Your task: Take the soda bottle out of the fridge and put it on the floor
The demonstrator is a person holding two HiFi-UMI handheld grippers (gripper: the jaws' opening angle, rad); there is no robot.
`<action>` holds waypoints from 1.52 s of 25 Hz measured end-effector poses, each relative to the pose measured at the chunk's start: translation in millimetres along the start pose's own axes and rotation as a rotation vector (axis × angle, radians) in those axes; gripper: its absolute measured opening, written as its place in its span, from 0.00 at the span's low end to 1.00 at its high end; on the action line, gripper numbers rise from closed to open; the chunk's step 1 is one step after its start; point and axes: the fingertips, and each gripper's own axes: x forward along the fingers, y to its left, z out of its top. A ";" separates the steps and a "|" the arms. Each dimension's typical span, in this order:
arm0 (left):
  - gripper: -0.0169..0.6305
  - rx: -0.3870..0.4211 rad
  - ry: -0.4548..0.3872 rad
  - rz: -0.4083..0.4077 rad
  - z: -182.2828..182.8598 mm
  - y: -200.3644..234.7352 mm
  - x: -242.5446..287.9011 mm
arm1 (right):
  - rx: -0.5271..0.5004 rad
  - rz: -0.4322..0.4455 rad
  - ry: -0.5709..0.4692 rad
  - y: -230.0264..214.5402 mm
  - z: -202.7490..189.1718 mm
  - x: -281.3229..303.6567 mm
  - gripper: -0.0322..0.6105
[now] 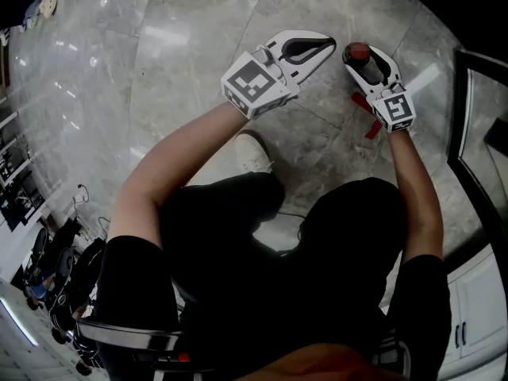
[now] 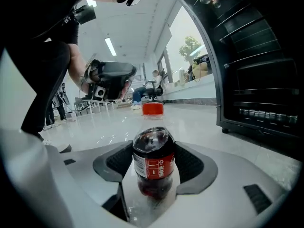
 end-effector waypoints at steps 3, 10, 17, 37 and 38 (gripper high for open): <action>0.03 0.012 0.003 0.000 0.3 -1.9 -0.6 | -0.007 0.002 0.010 2.8 -3.6 -5.2 0.49; 0.03 0.020 -0.001 -0.008 -0.8 -11.2 -4.0 | -0.064 0.072 0.045 19.4 10.4 -12.4 0.50; 0.03 0.122 0.005 -0.042 29.0 -16.8 -11.9 | -0.115 0.047 -0.029 18.9 87.3 -49.3 0.50; 0.03 0.123 -0.036 -0.117 461.8 -278.7 -222.1 | 0.093 -0.039 -0.188 212.7 615.7 -284.9 0.07; 0.03 0.105 -0.052 -0.122 485.0 -287.2 -231.2 | 0.103 -0.053 -0.171 220.6 638.8 -293.9 0.07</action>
